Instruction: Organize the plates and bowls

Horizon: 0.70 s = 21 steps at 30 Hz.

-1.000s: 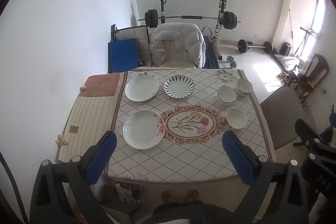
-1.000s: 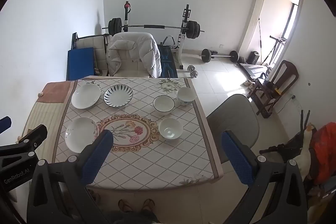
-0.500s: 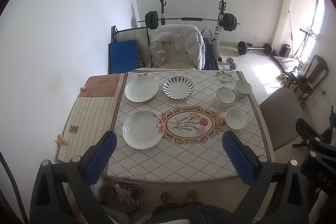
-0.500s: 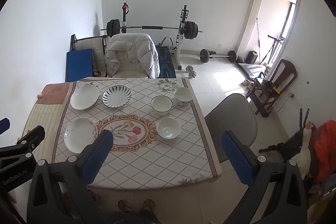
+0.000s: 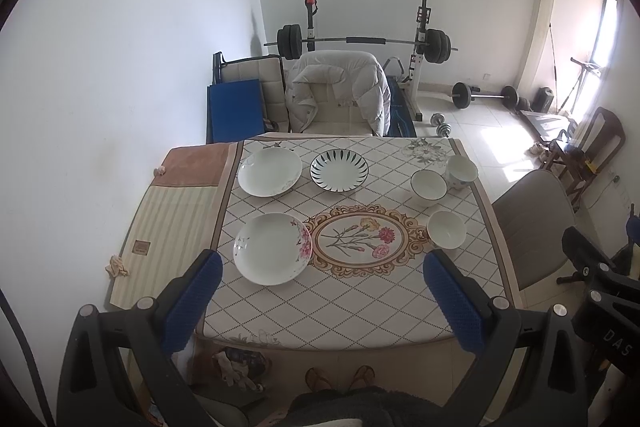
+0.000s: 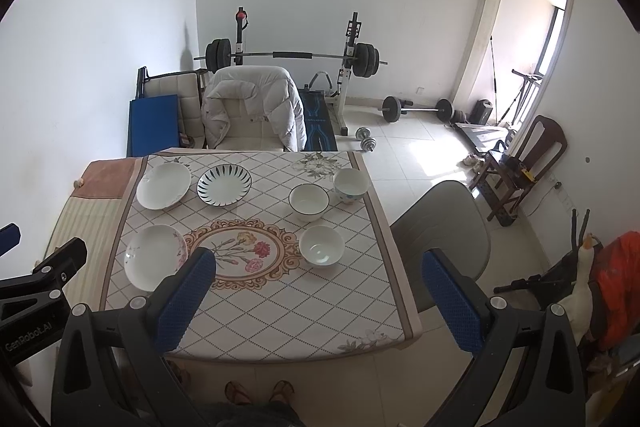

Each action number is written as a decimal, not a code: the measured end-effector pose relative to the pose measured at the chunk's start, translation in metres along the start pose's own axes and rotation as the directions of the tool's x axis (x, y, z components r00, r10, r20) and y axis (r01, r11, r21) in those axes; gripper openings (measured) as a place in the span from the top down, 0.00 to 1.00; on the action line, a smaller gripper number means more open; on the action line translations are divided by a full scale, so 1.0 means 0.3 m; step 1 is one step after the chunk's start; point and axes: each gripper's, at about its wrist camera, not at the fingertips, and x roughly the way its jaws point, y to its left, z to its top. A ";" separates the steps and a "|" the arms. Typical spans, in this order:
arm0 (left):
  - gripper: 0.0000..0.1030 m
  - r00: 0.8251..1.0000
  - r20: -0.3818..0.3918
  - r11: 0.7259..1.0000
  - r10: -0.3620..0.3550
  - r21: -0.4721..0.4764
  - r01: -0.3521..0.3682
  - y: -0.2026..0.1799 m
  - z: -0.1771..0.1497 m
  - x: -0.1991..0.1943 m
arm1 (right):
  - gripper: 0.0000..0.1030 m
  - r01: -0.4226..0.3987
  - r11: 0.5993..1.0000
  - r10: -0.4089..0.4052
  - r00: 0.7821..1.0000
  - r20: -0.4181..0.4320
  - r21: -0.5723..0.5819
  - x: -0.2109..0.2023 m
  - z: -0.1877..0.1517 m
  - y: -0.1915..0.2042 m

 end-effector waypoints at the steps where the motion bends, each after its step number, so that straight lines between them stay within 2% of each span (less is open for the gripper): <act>1: 0.00 1.000 0.003 1.000 0.000 0.000 0.000 0.000 0.000 -0.003 | 0.00 0.000 1.000 0.000 1.000 0.000 0.000 0.000 0.000 0.001; 21: 0.00 1.000 0.022 1.000 -0.001 0.011 0.000 -0.014 -0.011 -0.013 | 0.00 0.010 1.000 -0.010 1.000 0.014 0.004 -0.018 0.011 0.000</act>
